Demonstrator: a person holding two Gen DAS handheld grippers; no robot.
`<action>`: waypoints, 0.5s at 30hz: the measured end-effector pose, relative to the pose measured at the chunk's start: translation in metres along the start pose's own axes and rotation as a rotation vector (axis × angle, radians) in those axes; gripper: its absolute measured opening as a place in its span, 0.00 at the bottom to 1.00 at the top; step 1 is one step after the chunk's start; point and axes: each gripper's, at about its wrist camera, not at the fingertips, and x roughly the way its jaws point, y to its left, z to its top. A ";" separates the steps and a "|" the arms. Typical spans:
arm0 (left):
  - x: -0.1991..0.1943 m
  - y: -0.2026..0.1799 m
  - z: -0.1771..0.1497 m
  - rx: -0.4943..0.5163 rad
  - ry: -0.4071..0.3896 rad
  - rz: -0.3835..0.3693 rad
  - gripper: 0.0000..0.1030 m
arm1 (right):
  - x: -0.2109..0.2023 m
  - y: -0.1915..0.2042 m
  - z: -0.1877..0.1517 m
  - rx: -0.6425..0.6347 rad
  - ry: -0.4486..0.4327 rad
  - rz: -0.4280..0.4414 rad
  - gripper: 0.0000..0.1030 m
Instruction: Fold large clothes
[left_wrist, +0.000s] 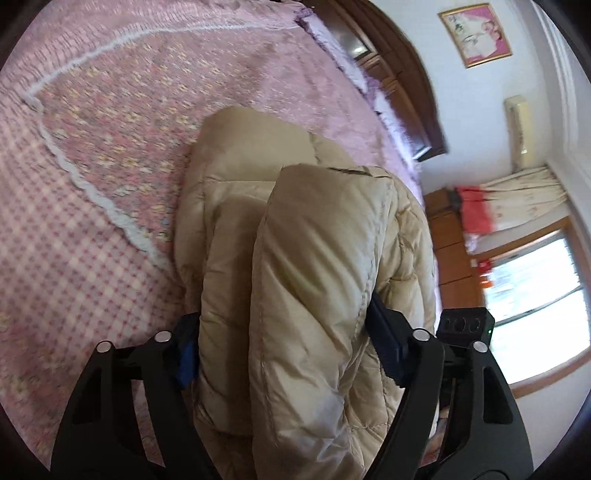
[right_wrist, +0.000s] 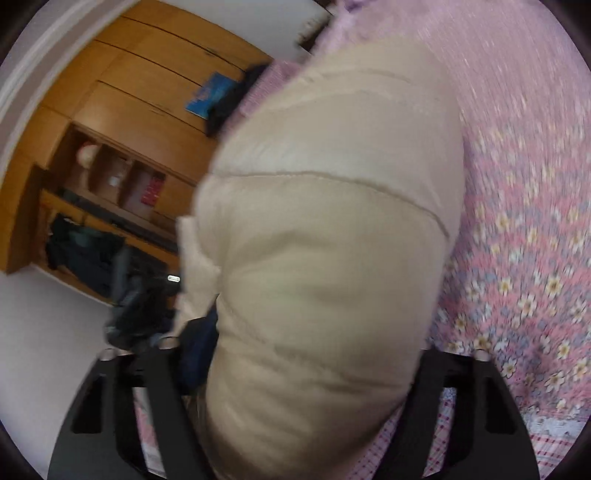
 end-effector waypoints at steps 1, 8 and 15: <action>0.001 0.000 -0.002 -0.016 -0.011 -0.029 0.68 | -0.005 0.002 0.001 -0.008 -0.015 0.014 0.56; 0.019 -0.064 -0.019 0.095 -0.039 -0.061 0.62 | -0.075 0.018 0.008 -0.087 -0.161 0.007 0.55; 0.059 -0.164 -0.045 0.284 0.020 -0.096 0.62 | -0.160 -0.025 -0.010 -0.018 -0.232 -0.018 0.55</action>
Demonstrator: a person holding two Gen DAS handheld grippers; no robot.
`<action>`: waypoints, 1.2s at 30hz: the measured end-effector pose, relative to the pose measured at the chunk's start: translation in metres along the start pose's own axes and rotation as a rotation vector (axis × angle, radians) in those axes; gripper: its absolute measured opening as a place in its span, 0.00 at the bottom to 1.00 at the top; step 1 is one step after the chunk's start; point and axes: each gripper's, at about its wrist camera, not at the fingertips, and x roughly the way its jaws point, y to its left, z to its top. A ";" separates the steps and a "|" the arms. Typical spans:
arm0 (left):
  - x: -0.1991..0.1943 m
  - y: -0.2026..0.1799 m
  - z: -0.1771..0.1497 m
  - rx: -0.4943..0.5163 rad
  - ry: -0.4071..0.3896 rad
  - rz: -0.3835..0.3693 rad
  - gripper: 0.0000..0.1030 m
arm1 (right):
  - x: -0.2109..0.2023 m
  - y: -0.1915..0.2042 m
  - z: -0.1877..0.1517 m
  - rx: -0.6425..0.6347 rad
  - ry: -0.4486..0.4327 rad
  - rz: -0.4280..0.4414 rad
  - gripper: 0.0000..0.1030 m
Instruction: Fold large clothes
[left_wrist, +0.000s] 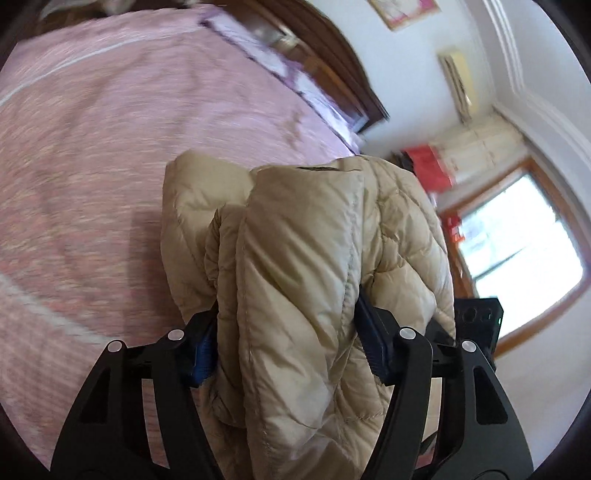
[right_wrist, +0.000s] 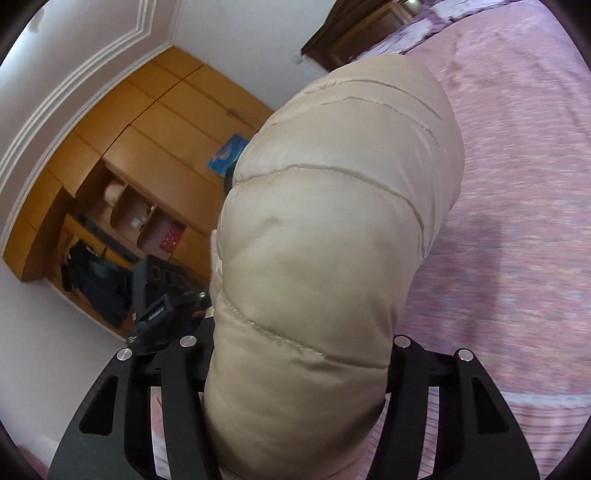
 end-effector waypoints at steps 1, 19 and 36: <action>0.011 -0.019 -0.004 0.059 0.006 0.020 0.62 | -0.007 -0.011 -0.002 0.008 -0.002 -0.023 0.55; 0.035 -0.070 -0.062 0.341 -0.026 0.404 0.63 | -0.021 0.009 -0.040 -0.101 -0.127 -0.498 0.59; 0.059 -0.020 -0.033 0.196 -0.068 0.512 0.65 | 0.009 -0.017 -0.059 -0.174 -0.057 -0.526 0.61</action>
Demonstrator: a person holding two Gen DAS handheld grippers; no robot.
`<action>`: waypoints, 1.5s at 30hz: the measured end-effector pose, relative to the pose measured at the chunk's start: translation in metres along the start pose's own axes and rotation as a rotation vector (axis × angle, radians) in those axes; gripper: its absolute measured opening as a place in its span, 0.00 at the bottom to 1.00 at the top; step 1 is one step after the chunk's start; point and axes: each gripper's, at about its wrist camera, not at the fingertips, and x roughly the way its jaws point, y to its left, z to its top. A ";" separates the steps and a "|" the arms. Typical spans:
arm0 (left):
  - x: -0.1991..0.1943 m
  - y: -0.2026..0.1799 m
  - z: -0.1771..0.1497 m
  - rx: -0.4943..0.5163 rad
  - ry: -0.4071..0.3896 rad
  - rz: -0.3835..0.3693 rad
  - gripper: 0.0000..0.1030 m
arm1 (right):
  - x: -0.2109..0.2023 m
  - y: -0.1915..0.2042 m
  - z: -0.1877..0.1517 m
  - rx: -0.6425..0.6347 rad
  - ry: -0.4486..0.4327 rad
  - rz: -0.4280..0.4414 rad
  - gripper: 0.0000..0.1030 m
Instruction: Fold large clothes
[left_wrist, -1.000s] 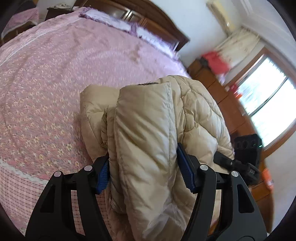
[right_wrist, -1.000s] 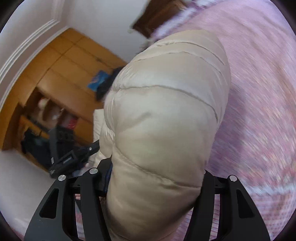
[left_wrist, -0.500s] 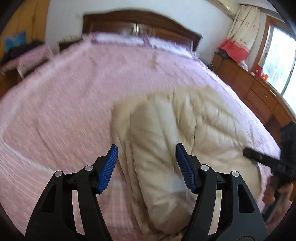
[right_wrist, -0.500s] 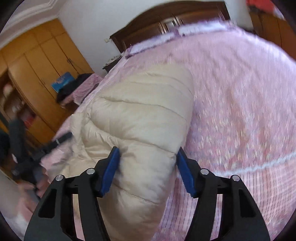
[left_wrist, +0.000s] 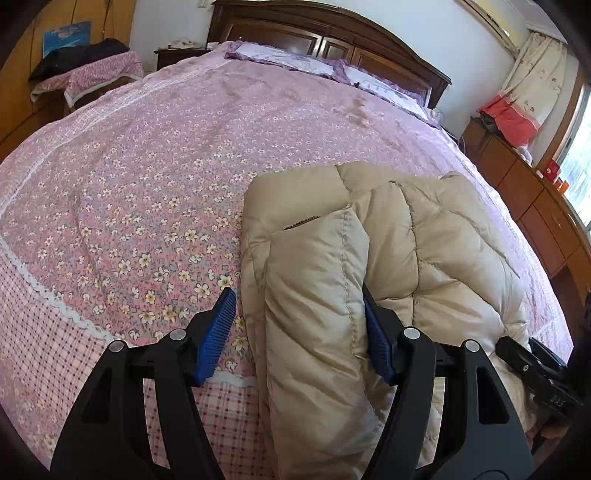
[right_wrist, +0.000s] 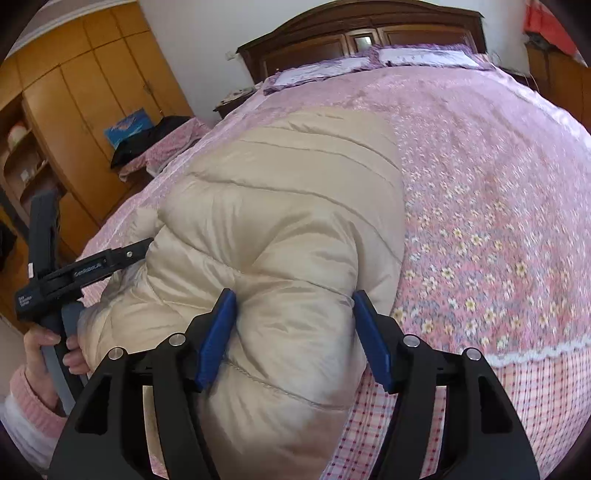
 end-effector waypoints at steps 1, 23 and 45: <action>-0.005 -0.002 0.000 0.011 -0.004 0.002 0.64 | -0.006 -0.002 -0.001 0.014 -0.004 0.000 0.61; -0.020 0.018 -0.025 -0.043 -0.040 0.052 0.79 | -0.055 0.010 -0.034 0.115 -0.067 -0.070 0.42; -0.111 -0.026 -0.115 0.116 0.123 0.157 0.96 | -0.081 0.046 -0.090 0.080 0.039 -0.335 0.95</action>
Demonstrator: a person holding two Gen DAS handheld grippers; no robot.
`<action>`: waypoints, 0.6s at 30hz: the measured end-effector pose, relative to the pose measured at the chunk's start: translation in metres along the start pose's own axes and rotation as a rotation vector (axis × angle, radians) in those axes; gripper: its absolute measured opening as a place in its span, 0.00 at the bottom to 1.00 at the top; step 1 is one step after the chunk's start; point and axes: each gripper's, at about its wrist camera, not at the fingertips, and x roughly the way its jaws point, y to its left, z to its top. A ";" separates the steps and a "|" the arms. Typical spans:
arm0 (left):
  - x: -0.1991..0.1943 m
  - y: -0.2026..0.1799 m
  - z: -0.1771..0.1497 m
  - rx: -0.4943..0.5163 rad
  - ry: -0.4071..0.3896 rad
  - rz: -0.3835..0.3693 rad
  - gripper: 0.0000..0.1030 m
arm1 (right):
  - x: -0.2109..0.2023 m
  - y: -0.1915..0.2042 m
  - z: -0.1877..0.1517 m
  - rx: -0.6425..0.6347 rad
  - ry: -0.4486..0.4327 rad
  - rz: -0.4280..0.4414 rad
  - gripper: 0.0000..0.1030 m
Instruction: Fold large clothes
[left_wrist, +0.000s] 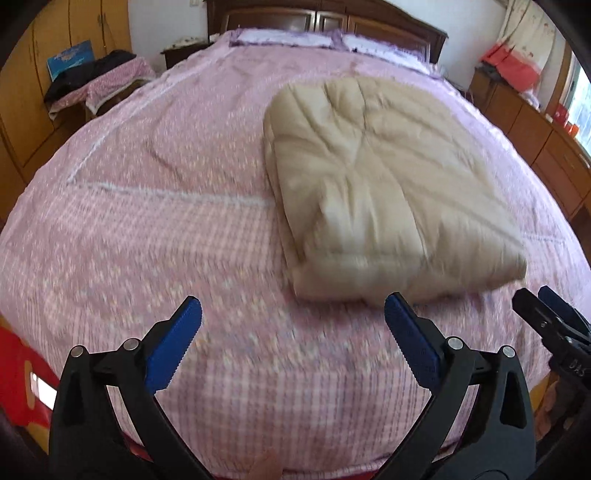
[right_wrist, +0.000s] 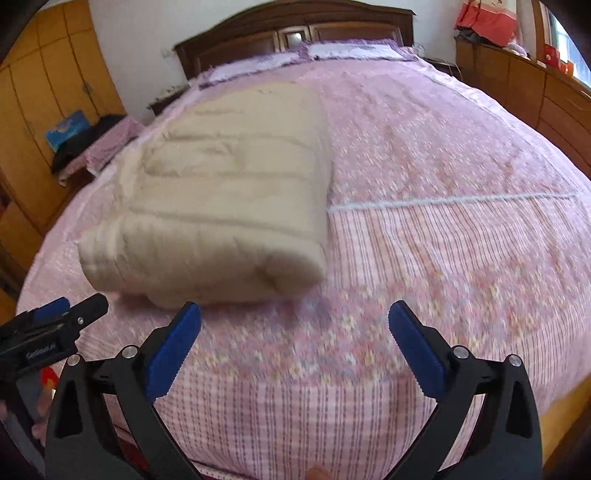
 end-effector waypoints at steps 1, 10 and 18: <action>0.000 -0.003 -0.003 0.000 0.009 0.002 0.96 | 0.001 0.001 -0.004 0.006 0.015 -0.010 0.95; 0.001 -0.019 -0.026 0.035 0.057 0.030 0.96 | 0.002 0.005 -0.033 0.073 0.087 -0.041 0.95; 0.004 -0.023 -0.034 0.017 0.077 0.026 0.96 | 0.003 0.007 -0.042 0.070 0.085 -0.052 0.95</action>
